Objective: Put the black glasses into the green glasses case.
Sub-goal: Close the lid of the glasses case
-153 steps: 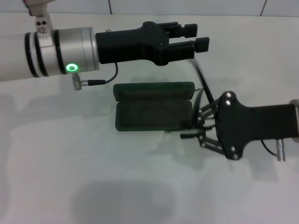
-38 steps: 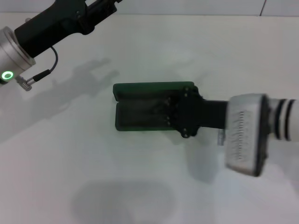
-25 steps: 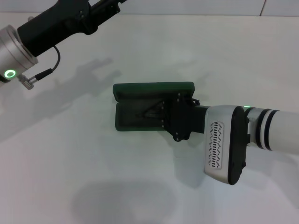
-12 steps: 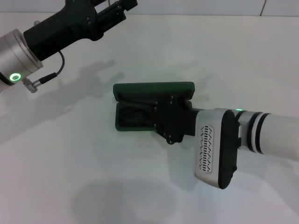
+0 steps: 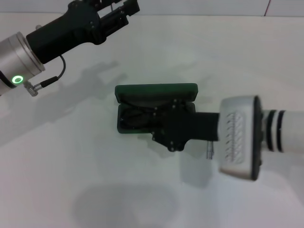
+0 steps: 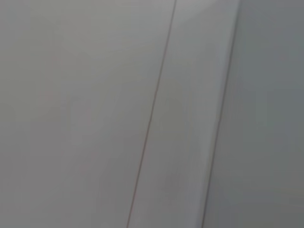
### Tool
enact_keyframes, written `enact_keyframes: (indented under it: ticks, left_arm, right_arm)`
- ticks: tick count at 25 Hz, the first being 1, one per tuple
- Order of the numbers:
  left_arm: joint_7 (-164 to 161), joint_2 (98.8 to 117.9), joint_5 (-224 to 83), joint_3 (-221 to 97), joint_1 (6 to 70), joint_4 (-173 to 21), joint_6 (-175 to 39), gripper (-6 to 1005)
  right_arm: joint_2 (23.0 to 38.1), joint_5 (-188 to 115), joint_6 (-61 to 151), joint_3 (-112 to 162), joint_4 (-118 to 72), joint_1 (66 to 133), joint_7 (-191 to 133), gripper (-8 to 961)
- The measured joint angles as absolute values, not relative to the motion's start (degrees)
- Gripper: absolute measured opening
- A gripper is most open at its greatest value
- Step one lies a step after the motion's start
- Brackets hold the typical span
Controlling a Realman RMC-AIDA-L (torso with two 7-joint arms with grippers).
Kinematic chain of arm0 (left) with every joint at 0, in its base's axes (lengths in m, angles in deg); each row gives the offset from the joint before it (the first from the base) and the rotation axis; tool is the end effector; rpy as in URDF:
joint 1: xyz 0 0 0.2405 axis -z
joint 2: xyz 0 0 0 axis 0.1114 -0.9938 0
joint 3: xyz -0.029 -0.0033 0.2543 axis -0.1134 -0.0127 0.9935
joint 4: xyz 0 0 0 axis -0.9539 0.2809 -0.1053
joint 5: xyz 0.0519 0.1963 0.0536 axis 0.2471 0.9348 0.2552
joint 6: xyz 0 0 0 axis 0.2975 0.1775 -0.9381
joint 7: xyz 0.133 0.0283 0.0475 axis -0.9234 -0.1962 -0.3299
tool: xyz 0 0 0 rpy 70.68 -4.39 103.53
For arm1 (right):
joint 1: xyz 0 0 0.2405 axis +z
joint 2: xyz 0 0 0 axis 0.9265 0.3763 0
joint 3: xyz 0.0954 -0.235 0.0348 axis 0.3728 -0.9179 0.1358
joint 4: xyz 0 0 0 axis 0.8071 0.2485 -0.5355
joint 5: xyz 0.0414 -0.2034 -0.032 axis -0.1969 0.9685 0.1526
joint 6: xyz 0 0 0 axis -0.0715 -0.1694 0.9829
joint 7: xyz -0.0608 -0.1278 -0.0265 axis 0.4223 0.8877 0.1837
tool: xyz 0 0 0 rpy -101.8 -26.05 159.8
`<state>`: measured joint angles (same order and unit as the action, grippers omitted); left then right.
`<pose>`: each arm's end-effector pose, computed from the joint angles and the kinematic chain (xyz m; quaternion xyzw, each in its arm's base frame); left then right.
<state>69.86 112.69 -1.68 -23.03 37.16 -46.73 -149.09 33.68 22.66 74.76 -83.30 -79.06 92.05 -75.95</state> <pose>-0.2188 0.3540 0.0267 -0.8400 -0.1769 -0.4666 0.2128 0.1548 0.3143 -0.1177 -0.9519 -0.2005 0.1234 0.1963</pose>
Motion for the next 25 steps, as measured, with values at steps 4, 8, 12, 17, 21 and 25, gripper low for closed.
enact_keyframes:
  ticks: [4,8,12,17,21,25]
  left_arm:
    - [70.7,112.8,-0.2,-23.0,37.7,-46.7,-146.9,573]
    - [75.4,112.66,4.5,-23.0,39.2,-46.3,-141.6,573]
    - [83.9,111.88,15.7,-22.9,42.4,-46.2,-134.9,572]
    - [93.2,111.52,29.2,-22.9,46.1,-46.0,-129.7,572]
    - [95.1,111.79,33.2,-22.8,47.3,-45.9,-128.6,572]
    - [96.8,111.72,35.4,-20.4,48.1,-45.7,-128.5,573]
  right_arm:
    - [33.64,22.5,83.5,-75.7,-74.3,94.4,-79.4,257]
    - [33.45,22.4,92.3,-66.8,-69.8,96.1,-82.3,271]
    - [31.23,23.4,111.7,-49.5,-63.3,96.0,-84.6,284]
    - [28.63,23.9,119.6,-33.4,-55.3,95.5,-88.4,301]
    - [29.22,23.9,119.9,-28.8,-54.3,93.7,-88.4,315]
    - [29.7,24.1,118.9,-28.6,-54.3,93.7,-88.2,358]
